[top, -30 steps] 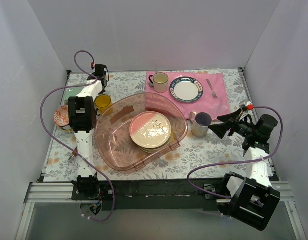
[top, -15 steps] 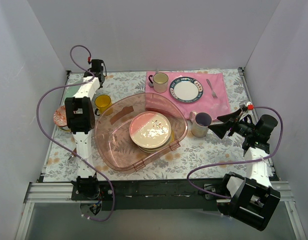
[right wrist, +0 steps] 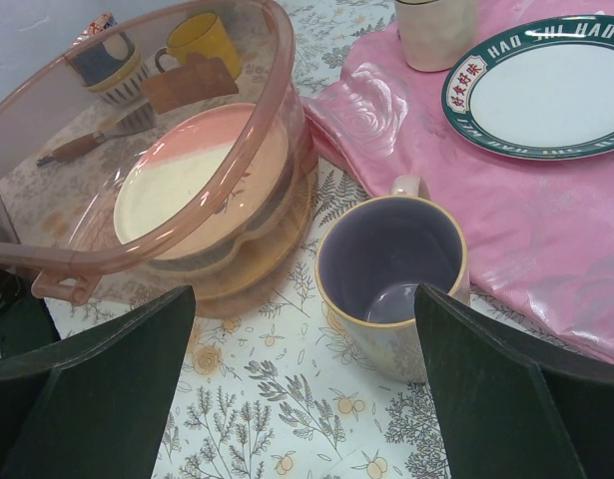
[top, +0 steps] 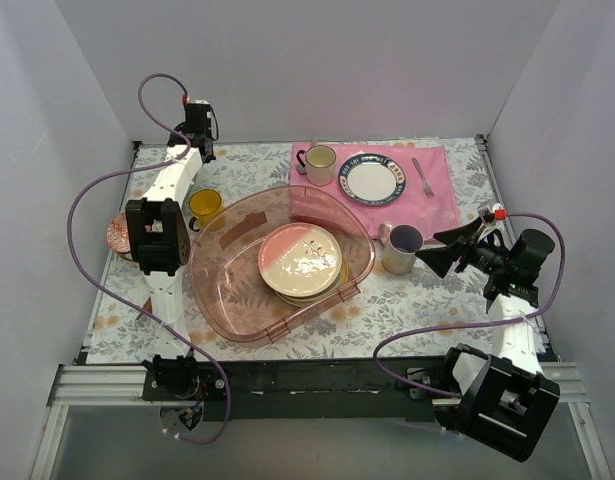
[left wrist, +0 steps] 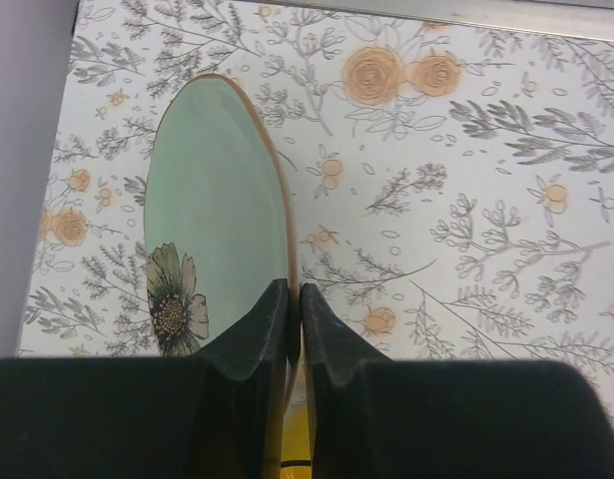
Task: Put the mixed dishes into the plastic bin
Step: Pick up the plate at the center of the board.
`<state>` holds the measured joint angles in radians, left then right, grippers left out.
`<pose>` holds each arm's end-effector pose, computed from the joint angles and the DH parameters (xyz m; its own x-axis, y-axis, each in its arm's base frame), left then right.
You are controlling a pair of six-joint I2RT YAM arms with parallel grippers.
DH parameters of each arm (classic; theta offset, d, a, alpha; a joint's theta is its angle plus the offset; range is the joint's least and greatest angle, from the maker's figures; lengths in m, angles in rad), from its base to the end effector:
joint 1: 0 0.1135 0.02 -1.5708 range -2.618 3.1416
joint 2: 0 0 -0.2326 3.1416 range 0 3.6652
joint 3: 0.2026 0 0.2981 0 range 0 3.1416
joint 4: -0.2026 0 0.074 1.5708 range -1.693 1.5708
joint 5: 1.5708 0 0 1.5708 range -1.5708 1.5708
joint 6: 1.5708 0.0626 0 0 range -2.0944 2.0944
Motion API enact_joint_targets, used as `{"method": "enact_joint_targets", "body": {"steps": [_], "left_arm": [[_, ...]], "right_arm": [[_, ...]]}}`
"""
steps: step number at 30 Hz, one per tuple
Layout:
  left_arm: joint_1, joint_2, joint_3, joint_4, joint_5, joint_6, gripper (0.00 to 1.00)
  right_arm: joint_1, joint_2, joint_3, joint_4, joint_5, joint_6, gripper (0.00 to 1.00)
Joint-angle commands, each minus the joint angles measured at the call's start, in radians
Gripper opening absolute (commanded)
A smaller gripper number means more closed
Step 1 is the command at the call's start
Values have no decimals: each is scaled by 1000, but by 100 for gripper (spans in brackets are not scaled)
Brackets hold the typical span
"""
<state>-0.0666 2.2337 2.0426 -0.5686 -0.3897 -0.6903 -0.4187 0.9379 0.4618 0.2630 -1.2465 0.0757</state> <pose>0.5572 -0.0133 0.2094 -0.3940 -0.5641 -0.7257 -0.6020 0.7550 -0.2599 0.2628 -0.0520 0.2007 -0.2469 0.1363 -0.9594 -0.7002 0.6594 0.2738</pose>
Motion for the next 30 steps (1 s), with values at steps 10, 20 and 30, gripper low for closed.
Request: {"method": "enact_joint_targets", "body": {"steps": [10, 20, 30], "left_arm": [[-88, -239, 33, 102, -18, 107, 0], [-162, -322, 7, 165, 0, 212, 0], [-303, -468, -93, 219, 52, 325, 0]], "right_arm": [[1, -11, 26, 36, -22, 3, 99], [4, -21, 29, 31, -19, 2, 99], [6, -31, 29, 21, -19, -5, 99]]}}
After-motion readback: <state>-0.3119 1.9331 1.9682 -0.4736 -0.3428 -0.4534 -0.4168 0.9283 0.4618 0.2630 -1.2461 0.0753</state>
